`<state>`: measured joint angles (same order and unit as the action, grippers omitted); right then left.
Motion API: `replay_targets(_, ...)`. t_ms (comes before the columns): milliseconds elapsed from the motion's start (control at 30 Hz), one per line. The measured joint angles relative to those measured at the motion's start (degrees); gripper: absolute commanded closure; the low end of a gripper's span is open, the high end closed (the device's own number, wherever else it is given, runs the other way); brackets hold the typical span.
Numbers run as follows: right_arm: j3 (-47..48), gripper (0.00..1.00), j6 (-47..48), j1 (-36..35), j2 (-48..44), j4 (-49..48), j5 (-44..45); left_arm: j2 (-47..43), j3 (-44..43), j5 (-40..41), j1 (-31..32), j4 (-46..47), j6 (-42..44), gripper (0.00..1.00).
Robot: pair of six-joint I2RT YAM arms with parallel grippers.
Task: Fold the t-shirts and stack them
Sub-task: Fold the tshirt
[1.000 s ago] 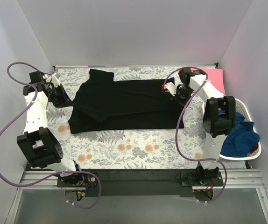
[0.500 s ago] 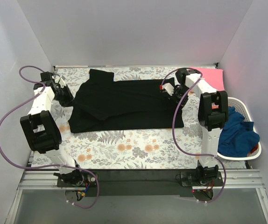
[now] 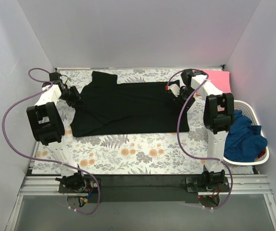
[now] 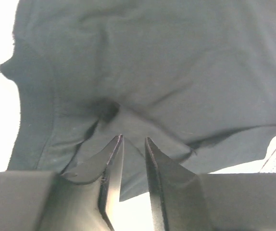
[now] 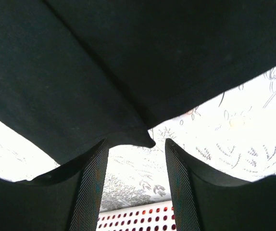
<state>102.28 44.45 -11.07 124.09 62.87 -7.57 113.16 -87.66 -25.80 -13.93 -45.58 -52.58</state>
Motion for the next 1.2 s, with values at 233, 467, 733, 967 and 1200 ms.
replay_targets(233, -7.26, 0.68, -2.51, 0.26, -8.24, -0.09, -3.87, -10.82, 8.57, -4.17, 0.66, 4.46, 5.29, 0.51)
replay_targets(467, -14.73, 0.77, -4.92, -0.96, -12.57, -0.13, -9.57, -19.54, 16.2, -4.57, 12.17, 4.66, 13.4, 0.49)
replay_targets(733, -17.86, 0.78, -6.95, -1.29, -10.4, -1.29, -11.28, -14.8, 17.75, 4.57, 24.76, 4.35, 19.41, 0.49)
replay_targets(967, -19.69, 0.79, -7.23, -1.29, -10.12, -2.56, -11.5, -12.07, 17.9, 13.09, 28.46, 4.39, 23.76, 0.55)
replay_targets(1200, -19.87, 0.8, -7.21, -1.29, -10.12, -3.1, -11.43, -8.63, 17.86, 18.62, 28.85, 3.02, 26.53, 0.86)
